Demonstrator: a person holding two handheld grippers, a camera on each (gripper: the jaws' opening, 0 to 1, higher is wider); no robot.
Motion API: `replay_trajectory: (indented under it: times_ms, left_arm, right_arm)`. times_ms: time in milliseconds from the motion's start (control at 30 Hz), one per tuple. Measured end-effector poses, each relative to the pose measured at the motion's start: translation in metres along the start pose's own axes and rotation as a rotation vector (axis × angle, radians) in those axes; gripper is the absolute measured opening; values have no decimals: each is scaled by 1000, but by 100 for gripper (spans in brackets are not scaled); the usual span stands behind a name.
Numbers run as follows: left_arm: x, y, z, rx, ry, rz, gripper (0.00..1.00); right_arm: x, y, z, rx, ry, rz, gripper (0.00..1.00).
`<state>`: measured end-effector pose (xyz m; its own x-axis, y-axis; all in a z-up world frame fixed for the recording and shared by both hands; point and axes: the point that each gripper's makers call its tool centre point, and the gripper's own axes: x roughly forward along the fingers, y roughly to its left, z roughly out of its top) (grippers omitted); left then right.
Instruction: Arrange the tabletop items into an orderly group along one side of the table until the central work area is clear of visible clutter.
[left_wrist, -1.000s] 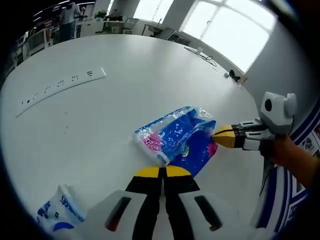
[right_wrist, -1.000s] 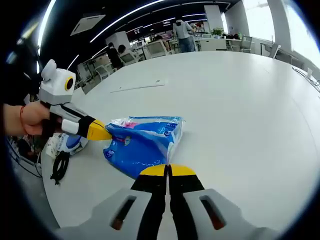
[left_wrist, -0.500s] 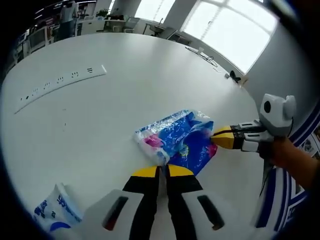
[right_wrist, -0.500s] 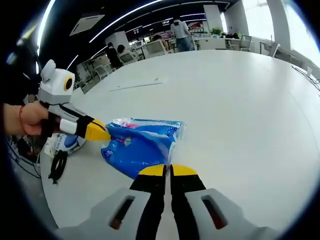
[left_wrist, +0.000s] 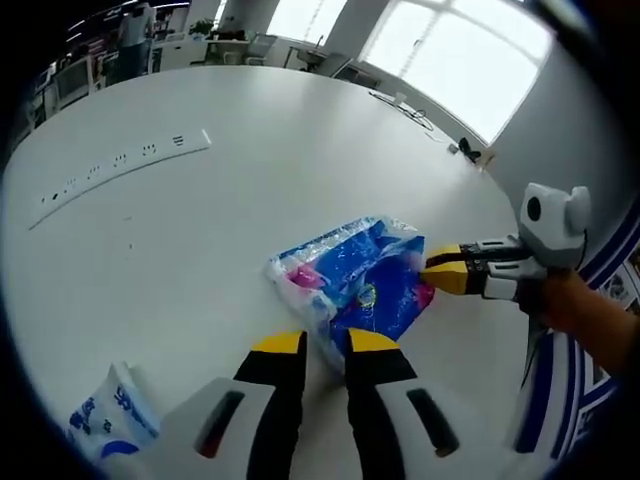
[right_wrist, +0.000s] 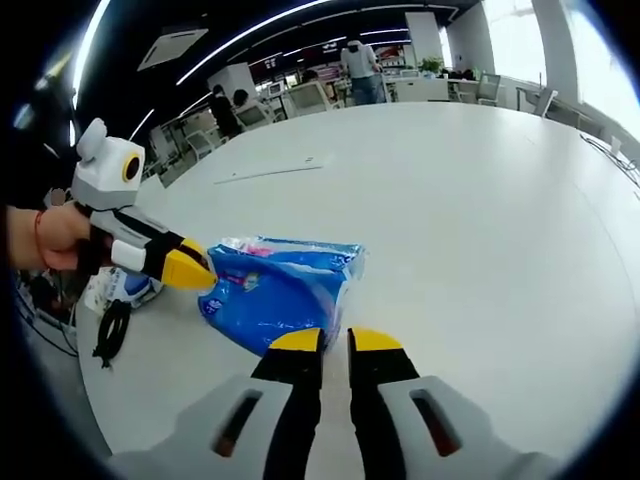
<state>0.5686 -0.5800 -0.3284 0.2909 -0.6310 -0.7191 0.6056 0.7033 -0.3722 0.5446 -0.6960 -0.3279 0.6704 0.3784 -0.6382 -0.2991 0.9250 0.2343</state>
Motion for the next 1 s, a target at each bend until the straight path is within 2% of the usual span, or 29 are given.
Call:
replay_trajectory:
  times_ms: [533,1000]
  left_arm:
    - [-12,-4,8,13,-24,-6,20]
    - [-29,-6,21,13,-56,-10,28]
  right_arm:
    - [-9,-1,9,-3,-25,-28,12]
    - [-20,4,29,-20,-71,-41,15]
